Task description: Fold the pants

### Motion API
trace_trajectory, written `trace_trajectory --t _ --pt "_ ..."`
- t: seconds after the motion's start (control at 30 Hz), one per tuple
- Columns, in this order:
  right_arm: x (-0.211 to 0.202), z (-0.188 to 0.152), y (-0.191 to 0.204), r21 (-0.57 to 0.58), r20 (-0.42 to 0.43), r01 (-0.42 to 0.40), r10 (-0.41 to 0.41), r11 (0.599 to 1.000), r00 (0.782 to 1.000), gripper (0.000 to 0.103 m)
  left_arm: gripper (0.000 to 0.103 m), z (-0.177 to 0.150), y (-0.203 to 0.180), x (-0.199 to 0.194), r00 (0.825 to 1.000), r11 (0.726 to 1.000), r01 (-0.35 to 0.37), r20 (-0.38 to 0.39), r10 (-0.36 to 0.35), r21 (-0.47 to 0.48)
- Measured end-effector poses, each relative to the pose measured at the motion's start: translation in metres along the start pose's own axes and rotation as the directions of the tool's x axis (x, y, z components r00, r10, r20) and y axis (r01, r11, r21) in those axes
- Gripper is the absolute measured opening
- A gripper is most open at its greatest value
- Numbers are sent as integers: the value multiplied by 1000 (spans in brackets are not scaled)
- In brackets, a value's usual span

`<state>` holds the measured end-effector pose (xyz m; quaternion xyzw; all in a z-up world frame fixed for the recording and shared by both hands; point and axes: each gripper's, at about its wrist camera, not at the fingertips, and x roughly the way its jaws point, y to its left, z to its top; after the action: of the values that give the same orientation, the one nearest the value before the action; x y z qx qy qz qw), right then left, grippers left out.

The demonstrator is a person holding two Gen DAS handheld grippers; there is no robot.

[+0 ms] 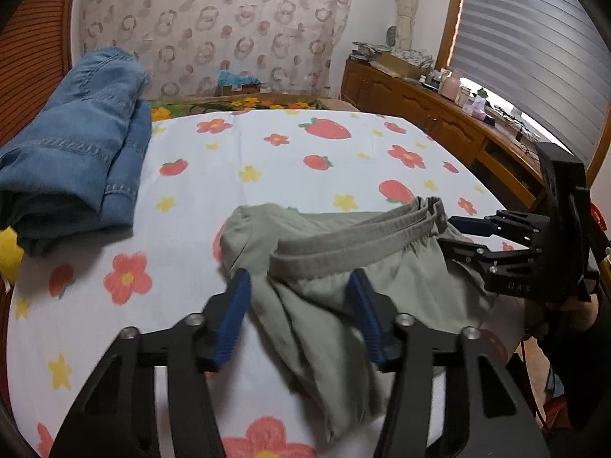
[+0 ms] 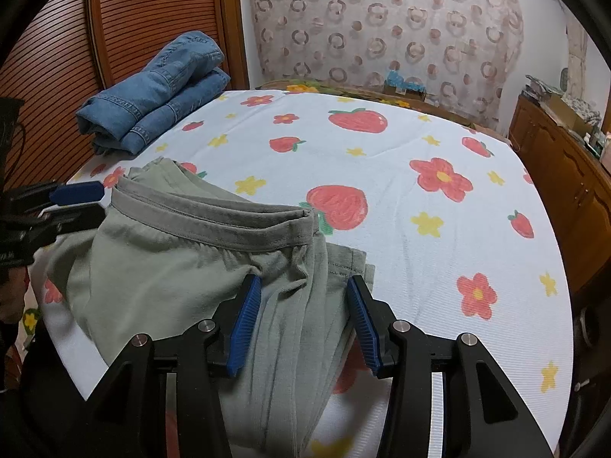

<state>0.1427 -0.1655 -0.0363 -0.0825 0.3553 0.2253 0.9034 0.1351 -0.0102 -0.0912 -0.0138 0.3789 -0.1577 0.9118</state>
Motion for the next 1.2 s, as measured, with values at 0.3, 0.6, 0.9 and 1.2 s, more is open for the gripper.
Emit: trace_trajectory --t 0.3,0.6,0.9,1.2 --pt "0 -1 0 4 4 -1 0 1000 1000 49 41 10 -5 20 999 999 2 -45 0 47" --pt "-2 -2 -4 24 13 -22 22 999 1000 49 33 16 -7 24 999 996 -8 -44 11 90" --pt "-6 -5 -9 52 32 -39 37 998 999 49 3 20 -11 15 1000 996 -8 8 7 87" --pt "-6 -5 -8 49 32 -36 35 998 999 49 9 29 -2 1 999 998 29 26 -30 49"
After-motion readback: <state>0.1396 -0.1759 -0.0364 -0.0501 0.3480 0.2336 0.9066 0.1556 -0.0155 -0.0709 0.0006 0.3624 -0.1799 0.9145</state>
